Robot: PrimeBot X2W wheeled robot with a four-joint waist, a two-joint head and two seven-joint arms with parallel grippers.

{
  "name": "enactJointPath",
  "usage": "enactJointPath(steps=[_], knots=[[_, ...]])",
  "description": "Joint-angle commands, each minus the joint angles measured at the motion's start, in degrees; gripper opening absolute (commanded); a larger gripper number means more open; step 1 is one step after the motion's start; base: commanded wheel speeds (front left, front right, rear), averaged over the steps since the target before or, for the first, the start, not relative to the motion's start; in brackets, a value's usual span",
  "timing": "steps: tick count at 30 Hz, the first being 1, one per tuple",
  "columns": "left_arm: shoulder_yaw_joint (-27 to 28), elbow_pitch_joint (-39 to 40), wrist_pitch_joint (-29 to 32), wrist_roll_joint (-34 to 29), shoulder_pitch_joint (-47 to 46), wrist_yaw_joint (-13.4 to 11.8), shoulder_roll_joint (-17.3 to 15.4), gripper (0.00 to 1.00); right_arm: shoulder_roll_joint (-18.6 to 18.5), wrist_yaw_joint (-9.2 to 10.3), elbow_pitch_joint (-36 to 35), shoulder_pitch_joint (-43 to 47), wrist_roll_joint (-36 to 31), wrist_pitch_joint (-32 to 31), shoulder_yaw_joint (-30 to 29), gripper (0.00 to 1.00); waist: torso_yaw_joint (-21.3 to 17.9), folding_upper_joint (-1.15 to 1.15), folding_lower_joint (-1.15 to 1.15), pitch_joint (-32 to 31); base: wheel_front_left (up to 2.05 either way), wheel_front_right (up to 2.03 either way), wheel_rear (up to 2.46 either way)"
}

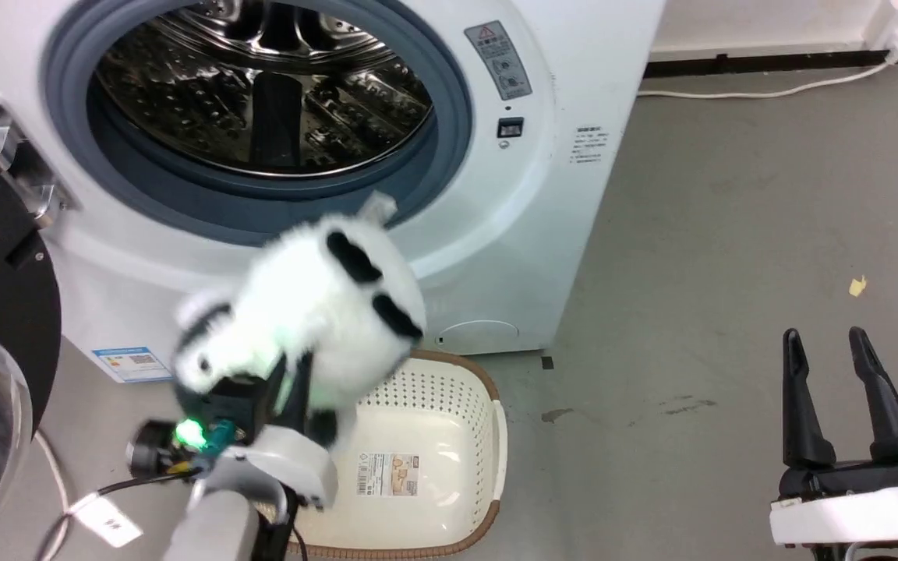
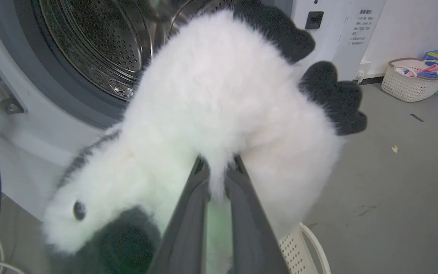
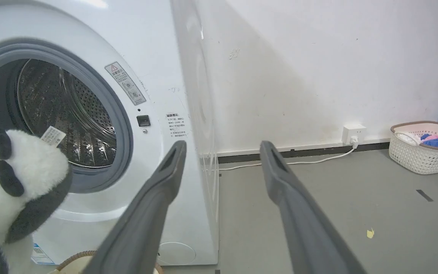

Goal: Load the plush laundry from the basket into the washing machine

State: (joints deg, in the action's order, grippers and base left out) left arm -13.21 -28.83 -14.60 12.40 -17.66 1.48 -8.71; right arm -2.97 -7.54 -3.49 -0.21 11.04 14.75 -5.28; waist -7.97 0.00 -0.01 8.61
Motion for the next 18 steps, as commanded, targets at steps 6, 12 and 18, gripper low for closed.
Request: enactJointPath(steps=[6,12,18], knots=[[3.79,14.30,-0.40,-2.45,-0.39,-0.70,-1.34,0.00,0.10,0.05,-1.42,-0.26,0.18,0.25,0.23,1.00,-1.01,0.00,0.01,4.40,0.00,0.00,0.00],[5.34,18.16,4.77,-4.13,-13.97,-0.97,-4.87,0.00,0.10,0.05,-2.24,-4.28,2.05,0.25,1.66,1.00,-5.05,0.00,0.01,15.69,0.00,0.00,0.00],[5.40,17.66,11.56,-6.43,-25.25,-0.38,-8.61,0.00,0.10,0.05,-2.02,-7.35,4.74,0.25,2.35,1.00,-8.83,0.00,0.01,22.65,0.00,0.00,0.00]])
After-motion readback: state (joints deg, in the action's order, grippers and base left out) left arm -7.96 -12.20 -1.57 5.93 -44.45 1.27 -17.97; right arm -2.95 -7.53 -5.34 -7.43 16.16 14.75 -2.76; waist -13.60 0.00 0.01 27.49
